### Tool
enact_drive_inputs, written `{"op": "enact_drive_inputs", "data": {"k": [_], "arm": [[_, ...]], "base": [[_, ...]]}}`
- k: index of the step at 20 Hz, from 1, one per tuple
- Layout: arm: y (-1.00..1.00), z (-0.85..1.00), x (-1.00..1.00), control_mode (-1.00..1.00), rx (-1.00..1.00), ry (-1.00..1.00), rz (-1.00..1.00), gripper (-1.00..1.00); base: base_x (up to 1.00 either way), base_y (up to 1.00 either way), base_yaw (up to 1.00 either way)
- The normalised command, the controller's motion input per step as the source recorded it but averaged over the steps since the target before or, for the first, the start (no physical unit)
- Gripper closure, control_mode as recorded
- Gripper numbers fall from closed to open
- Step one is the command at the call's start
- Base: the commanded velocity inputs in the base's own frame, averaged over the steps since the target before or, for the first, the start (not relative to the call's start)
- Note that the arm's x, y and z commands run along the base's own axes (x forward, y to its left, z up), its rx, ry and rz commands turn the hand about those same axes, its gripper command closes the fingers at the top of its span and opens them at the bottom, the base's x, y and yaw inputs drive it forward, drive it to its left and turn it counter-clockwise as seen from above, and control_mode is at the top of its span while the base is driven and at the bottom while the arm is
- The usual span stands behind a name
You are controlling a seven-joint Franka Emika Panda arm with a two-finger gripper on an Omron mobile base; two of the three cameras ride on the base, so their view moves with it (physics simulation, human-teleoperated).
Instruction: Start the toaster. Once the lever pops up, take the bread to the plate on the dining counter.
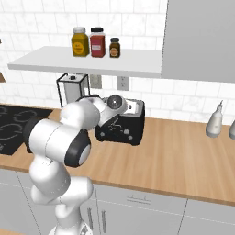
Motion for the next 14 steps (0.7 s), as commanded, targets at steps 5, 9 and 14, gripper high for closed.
{"op": "enact_drive_inputs", "data": {"k": [5, 9, 14], "arm": [[0.0, 0.0, 0.0, -1.0, 0.0, 0.0, 0.0, -1.0], [0.0, 0.0, 0.0, -1.0, 0.0, 0.0, 0.0, -1.0], [0.0, 0.0, 0.0, -1.0, 0.0, 0.0, 0.0, -1.0]], "base": [[0.0, 0.0, 0.0], [0.0, 0.0, 0.0], [0.0, 0.0, 0.0]]}}
